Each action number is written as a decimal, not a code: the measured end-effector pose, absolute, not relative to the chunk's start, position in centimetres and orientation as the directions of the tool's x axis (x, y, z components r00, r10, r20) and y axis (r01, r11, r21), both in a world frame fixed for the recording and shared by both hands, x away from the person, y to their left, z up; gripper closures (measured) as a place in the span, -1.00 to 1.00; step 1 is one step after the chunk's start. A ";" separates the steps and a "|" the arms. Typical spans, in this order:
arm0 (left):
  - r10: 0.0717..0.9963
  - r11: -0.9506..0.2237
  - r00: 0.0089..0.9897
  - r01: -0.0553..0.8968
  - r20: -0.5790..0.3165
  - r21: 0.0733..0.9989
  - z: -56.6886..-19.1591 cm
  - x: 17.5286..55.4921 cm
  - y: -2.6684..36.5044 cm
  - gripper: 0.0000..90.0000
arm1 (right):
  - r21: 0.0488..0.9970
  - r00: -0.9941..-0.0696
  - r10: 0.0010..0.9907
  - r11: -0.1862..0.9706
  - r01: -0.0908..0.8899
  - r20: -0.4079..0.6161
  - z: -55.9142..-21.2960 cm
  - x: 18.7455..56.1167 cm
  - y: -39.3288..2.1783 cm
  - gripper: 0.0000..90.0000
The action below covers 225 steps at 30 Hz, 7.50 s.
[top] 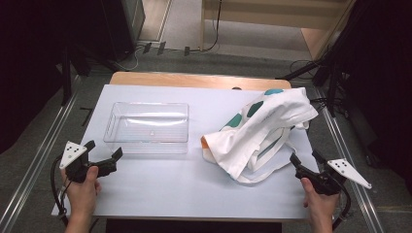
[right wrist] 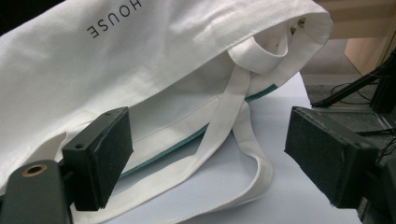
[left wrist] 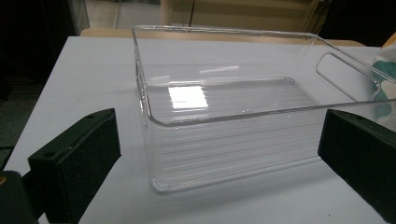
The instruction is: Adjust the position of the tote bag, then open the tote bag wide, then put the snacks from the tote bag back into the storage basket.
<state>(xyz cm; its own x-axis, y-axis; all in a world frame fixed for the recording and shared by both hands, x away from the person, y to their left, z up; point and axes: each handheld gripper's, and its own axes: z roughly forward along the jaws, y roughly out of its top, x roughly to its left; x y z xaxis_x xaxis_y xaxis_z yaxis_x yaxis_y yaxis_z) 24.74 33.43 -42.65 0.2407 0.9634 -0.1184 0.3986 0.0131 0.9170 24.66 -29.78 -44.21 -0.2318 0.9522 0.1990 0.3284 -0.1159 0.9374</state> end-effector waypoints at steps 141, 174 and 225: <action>0.744 -0.231 0.637 0.529 -0.202 0.817 -44.8 28.1 7.4 0.94 | 0.927 -0.191 0.973 -0.052 0.372 0.132 -45.3 29.3 -28.7 -0.28; 0.758 -0.215 0.618 0.537 -0.207 0.815 -45.4 28.0 7.5 0.93 | 0.786 -0.141 0.903 -0.267 0.557 0.406 -47.7 35.5 -29.4 0.06; 0.775 -0.083 0.561 0.547 -0.291 0.833 -43.1 30.6 9.5 0.92 | 0.881 -0.257 0.946 -0.057 0.470 0.198 -45.3 23.5 -29.4 0.12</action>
